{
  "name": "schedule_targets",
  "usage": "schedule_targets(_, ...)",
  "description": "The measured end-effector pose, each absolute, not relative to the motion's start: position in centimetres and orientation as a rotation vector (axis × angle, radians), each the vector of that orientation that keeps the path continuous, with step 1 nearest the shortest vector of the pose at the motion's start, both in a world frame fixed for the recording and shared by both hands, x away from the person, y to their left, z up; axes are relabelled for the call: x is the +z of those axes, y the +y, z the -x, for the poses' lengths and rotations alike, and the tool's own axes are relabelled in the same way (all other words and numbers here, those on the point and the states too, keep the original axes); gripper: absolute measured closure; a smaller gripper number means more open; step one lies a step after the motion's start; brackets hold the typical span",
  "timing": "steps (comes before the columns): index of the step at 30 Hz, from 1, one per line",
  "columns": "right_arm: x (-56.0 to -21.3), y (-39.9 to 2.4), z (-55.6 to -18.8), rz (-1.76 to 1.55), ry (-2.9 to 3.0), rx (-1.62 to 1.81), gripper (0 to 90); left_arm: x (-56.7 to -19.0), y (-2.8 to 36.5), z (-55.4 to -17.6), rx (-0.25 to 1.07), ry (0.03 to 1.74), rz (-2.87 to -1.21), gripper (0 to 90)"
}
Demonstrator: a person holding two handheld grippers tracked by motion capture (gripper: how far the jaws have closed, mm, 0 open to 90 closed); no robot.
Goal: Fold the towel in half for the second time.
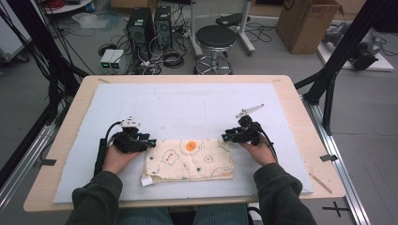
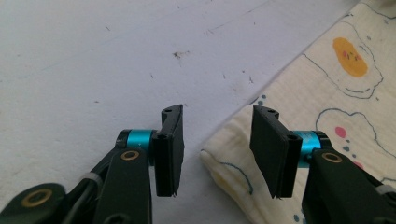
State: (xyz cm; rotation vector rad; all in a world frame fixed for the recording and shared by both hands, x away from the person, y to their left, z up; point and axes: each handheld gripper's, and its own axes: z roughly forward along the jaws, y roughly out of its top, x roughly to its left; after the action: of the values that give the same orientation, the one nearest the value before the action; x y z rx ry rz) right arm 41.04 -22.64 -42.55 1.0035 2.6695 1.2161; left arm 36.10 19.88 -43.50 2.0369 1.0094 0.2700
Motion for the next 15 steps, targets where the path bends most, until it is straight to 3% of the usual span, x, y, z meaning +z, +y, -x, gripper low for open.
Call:
schedule_targets(8, -42.56, -22.74, -41.08, -1.007, 2.667, 1.189, 63.1, -43.87, 19.43, -36.06, 0.242, 0.984, -2.090, 62.5)
schedule_targets(15, -42.86, -22.39, -41.03, -0.985, 2.708, 1.154, 68.4, -43.87, 19.40, -36.03, 0.256, 0.984, -2.101, 68.6)
